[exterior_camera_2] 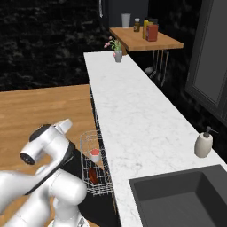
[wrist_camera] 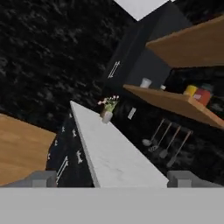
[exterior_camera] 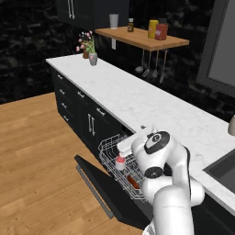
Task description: Pick up the cup and bowl from the counter, place them in the dishwasher, and close the dishwasher door.
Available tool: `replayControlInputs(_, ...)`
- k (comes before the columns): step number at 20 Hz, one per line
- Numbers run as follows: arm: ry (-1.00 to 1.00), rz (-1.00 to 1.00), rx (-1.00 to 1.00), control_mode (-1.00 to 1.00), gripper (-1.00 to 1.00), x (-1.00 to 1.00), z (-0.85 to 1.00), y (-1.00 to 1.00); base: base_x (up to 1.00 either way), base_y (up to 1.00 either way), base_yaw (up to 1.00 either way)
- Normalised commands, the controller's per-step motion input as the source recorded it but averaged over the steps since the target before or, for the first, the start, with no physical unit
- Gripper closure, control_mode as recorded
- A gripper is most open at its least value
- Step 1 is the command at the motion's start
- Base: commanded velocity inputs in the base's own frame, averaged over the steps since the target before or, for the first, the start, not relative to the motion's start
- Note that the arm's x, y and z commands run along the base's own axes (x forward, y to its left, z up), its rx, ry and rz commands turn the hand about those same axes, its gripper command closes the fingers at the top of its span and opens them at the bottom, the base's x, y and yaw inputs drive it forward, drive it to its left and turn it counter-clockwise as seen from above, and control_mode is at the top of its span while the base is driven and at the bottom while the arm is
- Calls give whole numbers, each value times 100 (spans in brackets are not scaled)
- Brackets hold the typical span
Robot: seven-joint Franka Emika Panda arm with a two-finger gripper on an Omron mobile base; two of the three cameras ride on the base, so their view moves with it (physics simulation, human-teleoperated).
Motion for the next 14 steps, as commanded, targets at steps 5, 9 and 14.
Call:
replayControlInputs(5, -20, 0, -100, -100, -100, -51, 0, -19, 0, 0, 0)
replayControlInputs(9, -7, 0, -100, -100, -100, -67, 0, -32, 0, 0, 0)
replayControlInputs(14, 0, -1, -100, -100, -100, -72, 0, -38, 0, 0, 0)
